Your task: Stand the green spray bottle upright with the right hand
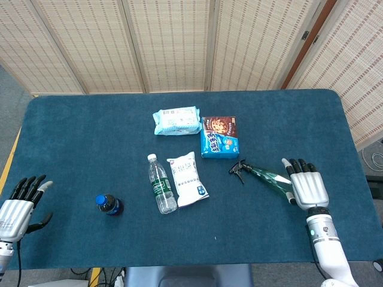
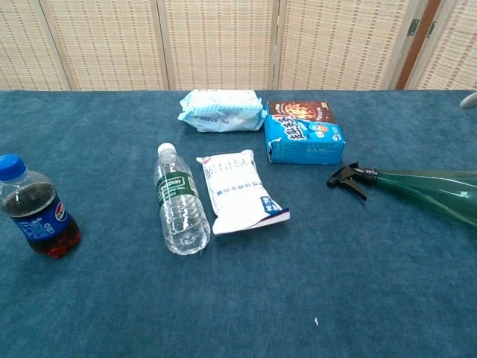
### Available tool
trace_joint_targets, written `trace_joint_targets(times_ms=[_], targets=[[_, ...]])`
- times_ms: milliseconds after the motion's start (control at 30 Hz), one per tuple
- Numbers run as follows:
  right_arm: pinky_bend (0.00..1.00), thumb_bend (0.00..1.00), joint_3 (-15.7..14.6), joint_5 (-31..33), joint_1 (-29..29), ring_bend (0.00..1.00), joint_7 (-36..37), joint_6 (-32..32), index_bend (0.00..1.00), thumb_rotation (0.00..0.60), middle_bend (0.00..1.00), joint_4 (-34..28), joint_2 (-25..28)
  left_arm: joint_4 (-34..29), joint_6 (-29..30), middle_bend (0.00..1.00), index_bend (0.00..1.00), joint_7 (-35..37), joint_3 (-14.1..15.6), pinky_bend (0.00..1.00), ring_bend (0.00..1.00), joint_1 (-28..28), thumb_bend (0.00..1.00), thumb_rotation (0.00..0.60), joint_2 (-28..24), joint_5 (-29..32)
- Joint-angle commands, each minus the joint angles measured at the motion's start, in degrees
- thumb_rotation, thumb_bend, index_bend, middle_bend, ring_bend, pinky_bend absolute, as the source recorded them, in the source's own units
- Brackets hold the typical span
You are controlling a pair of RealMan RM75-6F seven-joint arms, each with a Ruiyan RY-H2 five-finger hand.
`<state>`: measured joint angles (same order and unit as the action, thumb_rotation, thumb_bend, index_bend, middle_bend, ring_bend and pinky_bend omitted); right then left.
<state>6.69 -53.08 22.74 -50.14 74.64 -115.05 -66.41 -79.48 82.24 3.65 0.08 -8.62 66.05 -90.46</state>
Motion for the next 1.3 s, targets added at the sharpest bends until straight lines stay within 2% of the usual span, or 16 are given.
trace_joint_targets(times_ms=[33,267,433,700,900,1300], targets=[[0.19,0.21,-1.87,-1.24,-1.02,0.11,-0.42,2.23,0.12,0.600,0.15,-0.39,-1.38,0.19,0.22,0.08,0.12,0.17,0.33,0.00,0.00,0.09,0.29,0.600,0.08,-0.44],[0.19,0.21,-4.80,-4.01,-3.11,0.10,1.58,4.33,0.12,0.600,0.15,1.32,-3.41,0.81,1.87,0.08,0.12,0.76,1.23,0.00,0.00,0.57,0.29,0.600,1.15,-2.32],[0.19,0.21,-4.01,-2.14,-3.69,0.10,7.88,2.09,0.13,0.600,0.15,2.76,-4.68,2.62,3.56,0.08,0.12,1.77,2.23,0.00,0.00,1.35,0.29,0.600,2.09,-3.93],[0.18,0.21,-4.27,-1.03,-2.62,0.10,5.87,1.26,0.12,0.600,0.15,5.90,-5.97,5.52,5.93,0.08,0.12,3.84,3.37,0.00,0.00,1.76,0.29,0.600,2.72,-6.72],[0.18,0.21,-2.60,2.33,-0.46,0.10,4.18,-0.29,0.13,0.600,0.15,7.03,-7.30,8.98,6.40,0.08,0.12,2.86,4.24,0.00,0.00,1.58,0.29,0.600,4.65,-8.59],[0.18,0.21,0.27,7.68,3.86,0.10,2.41,-2.08,0.13,0.600,0.15,10.90,-11.33,14.14,6.30,0.08,0.12,6.67,5.30,0.00,0.00,0.91,0.29,0.600,5.61,-9.62]])
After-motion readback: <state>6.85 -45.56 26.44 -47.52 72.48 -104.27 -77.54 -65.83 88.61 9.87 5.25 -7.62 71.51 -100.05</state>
